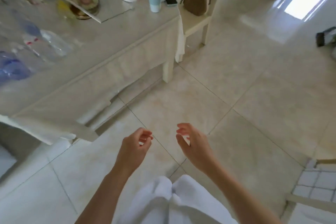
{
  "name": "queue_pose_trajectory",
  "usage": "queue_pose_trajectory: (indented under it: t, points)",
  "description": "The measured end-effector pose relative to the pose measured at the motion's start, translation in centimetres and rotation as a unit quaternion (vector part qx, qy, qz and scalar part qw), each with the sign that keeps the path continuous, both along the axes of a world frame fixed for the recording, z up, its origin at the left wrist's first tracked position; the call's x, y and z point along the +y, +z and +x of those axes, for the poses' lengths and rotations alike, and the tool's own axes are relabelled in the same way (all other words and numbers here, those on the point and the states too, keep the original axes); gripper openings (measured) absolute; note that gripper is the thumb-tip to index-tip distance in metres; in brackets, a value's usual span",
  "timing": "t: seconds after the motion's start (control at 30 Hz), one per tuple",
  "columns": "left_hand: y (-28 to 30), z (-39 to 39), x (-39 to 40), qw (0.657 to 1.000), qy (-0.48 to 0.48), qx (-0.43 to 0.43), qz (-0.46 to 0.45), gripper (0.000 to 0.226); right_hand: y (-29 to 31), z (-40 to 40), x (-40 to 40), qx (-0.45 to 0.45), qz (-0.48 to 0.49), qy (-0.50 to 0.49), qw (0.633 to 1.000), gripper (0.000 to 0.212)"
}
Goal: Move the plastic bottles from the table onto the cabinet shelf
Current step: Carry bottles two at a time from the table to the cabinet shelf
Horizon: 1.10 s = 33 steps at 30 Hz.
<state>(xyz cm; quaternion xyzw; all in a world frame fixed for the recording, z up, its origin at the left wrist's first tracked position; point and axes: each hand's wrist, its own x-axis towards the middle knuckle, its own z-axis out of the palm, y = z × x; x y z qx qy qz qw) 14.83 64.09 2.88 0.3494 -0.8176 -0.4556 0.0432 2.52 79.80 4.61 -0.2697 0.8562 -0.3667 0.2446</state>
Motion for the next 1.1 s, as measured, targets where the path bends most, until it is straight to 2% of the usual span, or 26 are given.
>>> queue_pose_trajectory:
  t: [0.27, 0.67, 0.9, 1.1]
  points:
    - [-1.5, 0.6, -7.6, 0.986, 0.168, -0.006, 0.021, 0.016, -1.6, -3.5, -12.0, -0.008, 0.031, 0.149, 0.988, 0.032]
    - [0.2, -6.0, -26.9, 0.958, 0.285, -0.030, -0.005, 0.008, 0.1, -12.2, -36.1, 0.022, 0.046, 0.319, 0.946, 0.030]
    - [0.2, -5.7, -35.1, 0.929, 0.366, -0.044, 0.034, 0.010, 0.4, -12.6, -47.4, 0.015, 0.054, 0.356, 0.933, 0.028]
    - [-1.2, -4.6, -44.7, 0.920, 0.384, -0.054, 0.048, 0.012, -0.2, -10.0, -56.2, 0.001, 0.059, 0.350, 0.935, 0.028]
